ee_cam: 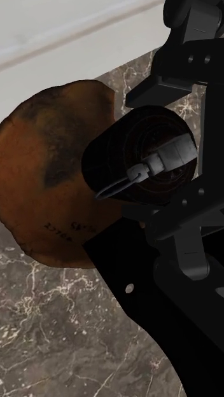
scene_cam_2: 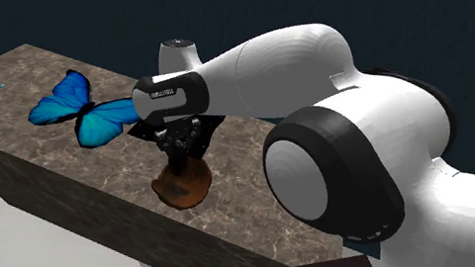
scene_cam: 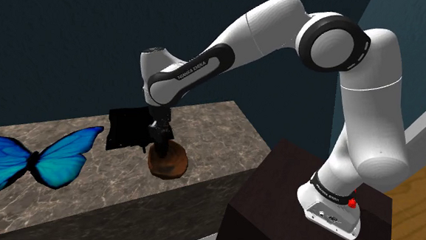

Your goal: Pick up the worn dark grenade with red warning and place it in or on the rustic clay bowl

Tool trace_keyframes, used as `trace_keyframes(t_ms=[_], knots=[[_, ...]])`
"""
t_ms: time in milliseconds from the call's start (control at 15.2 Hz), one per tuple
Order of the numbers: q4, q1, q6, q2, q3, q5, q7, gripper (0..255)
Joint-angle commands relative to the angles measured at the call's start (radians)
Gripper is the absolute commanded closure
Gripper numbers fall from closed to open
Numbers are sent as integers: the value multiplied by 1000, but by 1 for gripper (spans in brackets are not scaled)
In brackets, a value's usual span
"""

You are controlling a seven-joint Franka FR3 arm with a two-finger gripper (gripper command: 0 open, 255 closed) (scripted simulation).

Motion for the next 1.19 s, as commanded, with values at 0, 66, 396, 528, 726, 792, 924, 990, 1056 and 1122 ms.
trace_keyframes(t_ms=[0,66,396,528,726,792,924,990,1056,1122], knots=[[0,0,0,0,0,0,0,0],[0,0,0,0,0,0,0,0],[10,-2,-26,-17,1,1,-1,0],[33,-5,-80,-48,2,4,-2,0],[44,-6,-102,-59,2,5,-3,0],[44,-6,-102,-59,2,5,-3,0],[44,-6,-102,-59,2,5,-3,0],[44,-6,-102,-59,2,5,-3,0],[44,-6,-102,-59,2,5,-3,0],[44,-6,-102,-59,2,5,-3,0]])
